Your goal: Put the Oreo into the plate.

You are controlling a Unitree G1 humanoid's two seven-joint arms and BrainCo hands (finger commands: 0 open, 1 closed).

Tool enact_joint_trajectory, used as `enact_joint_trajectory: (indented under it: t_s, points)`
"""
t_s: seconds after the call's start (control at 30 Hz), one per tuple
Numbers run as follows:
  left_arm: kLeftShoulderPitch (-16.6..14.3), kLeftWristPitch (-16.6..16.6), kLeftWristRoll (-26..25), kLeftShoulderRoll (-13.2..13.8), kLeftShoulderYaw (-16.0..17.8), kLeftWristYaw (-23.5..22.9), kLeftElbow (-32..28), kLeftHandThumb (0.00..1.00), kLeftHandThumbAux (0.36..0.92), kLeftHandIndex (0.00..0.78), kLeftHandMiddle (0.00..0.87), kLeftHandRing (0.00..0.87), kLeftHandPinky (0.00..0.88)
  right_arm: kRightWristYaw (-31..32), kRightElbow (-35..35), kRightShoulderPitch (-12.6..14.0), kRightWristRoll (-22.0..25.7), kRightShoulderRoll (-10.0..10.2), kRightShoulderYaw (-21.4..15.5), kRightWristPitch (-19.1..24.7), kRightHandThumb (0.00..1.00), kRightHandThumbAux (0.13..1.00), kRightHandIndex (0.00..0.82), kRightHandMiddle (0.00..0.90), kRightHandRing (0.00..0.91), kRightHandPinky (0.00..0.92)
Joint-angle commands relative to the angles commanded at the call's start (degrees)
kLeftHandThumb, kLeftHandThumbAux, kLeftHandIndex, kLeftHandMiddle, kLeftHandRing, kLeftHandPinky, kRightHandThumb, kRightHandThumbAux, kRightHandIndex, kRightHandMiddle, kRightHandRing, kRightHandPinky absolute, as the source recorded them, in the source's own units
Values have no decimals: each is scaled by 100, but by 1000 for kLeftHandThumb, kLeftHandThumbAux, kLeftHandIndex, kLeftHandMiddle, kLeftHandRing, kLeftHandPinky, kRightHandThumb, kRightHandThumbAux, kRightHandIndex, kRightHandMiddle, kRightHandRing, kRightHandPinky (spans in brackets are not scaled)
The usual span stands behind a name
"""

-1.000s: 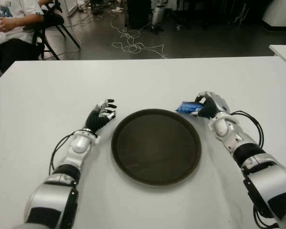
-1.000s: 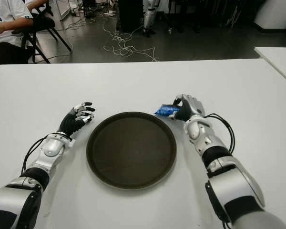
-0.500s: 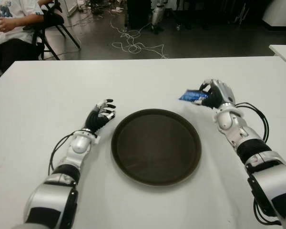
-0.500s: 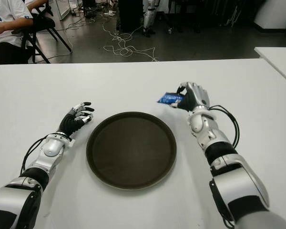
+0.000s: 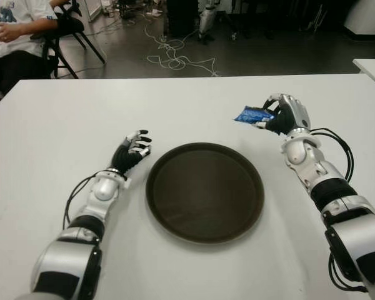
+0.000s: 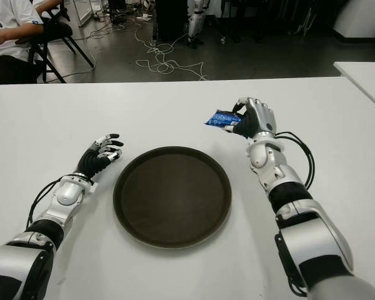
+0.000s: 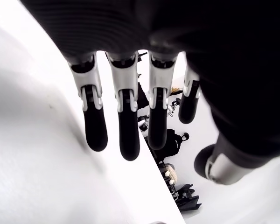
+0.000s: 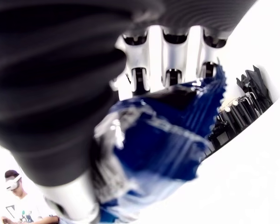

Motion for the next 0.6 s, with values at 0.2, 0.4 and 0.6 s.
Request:
enact_joint_trajectory:
  t_s: [0.2, 0.4, 0.6]
  points:
    - [-2, 11, -20, -3, 13, -56, -5, 408, 626, 187, 299, 333, 371, -3, -750, 353, -162, 4, 117, -10, 61, 853, 673, 781, 790, 746]
    - [-3, 5, -6, -1, 8, -49, 5, 373, 618, 177, 283, 320, 368, 292, -2177, 1144, -370, 118, 321, 209, 67, 841, 674, 785, 795, 766]
    - [-16, -11, -30, -19, 26, -89, 18, 370, 618, 187, 294, 328, 375, 880, -3330, 1687, -525, 192, 541, 486, 66, 840, 659, 782, 795, 772]
